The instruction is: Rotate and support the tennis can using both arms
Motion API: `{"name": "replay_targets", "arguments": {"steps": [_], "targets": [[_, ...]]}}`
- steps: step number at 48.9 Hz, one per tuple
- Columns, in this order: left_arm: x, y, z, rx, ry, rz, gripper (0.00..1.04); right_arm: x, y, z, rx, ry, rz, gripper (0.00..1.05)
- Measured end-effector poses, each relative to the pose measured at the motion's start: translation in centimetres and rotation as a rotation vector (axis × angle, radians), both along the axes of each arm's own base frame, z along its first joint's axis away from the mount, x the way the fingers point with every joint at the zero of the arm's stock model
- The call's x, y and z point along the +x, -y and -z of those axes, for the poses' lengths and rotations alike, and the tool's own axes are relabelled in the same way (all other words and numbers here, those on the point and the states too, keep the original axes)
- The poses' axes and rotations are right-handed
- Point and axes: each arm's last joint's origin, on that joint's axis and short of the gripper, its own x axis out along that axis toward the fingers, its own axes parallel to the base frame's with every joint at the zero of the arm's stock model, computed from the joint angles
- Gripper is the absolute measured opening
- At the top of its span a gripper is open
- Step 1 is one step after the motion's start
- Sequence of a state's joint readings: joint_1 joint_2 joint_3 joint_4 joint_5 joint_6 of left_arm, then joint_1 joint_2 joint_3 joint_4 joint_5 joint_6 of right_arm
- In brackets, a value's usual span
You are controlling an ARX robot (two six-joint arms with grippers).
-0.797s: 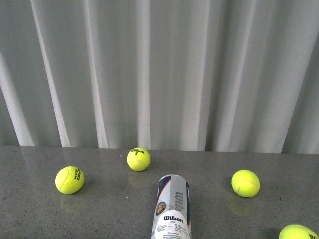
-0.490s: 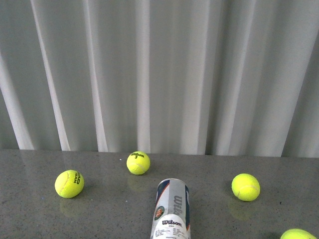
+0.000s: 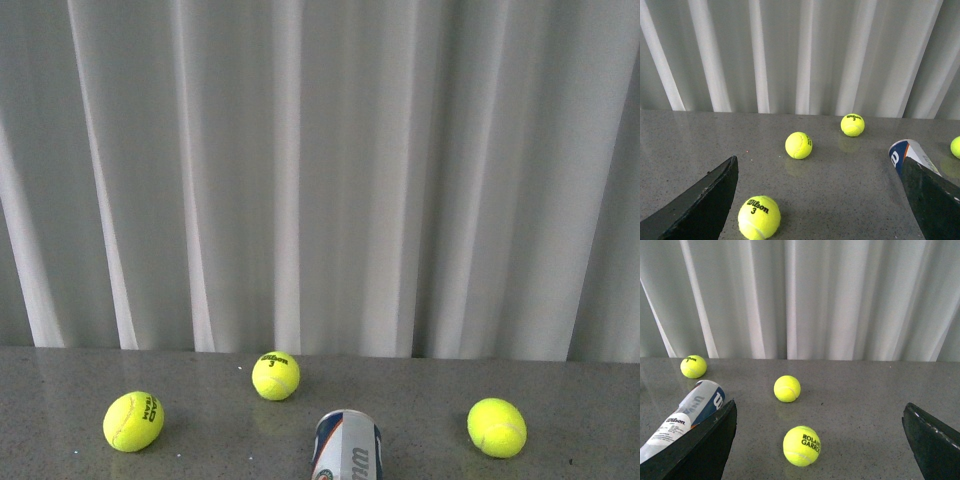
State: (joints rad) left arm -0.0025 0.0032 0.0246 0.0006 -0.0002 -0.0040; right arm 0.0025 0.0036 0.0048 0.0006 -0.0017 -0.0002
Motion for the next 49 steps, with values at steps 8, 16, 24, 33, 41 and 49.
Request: {"name": "replay_targets", "arguments": {"steps": [8, 16, 24, 33, 41, 49], "targets": [[0.0, 0.0, 0.0, 0.000, 0.000, 0.000, 0.98, 0.0, 0.0, 0.0, 0.000, 0.000, 0.000, 0.98], [0.0, 0.0, 0.0, 0.000, 0.000, 0.000, 0.98, 0.0, 0.0, 0.0, 0.000, 0.000, 0.000, 0.98], [0.0, 0.0, 0.0, 0.000, 0.000, 0.000, 0.98, 0.0, 0.0, 0.0, 0.000, 0.000, 0.000, 0.98], [0.0, 0.0, 0.0, 0.000, 0.000, 0.000, 0.98, 0.2, 0.1, -0.2, 0.091, -0.244, -0.134, 0.98], [0.0, 0.0, 0.0, 0.000, 0.000, 0.000, 0.98, 5.6, -0.4, -3.6, 0.198, -0.433, -0.226, 0.98], [0.0, 0.0, 0.0, 0.000, 0.000, 0.000, 0.98, 14.2, -4.4, -2.2, 0.248, -0.681, -0.307, 0.98]]}}
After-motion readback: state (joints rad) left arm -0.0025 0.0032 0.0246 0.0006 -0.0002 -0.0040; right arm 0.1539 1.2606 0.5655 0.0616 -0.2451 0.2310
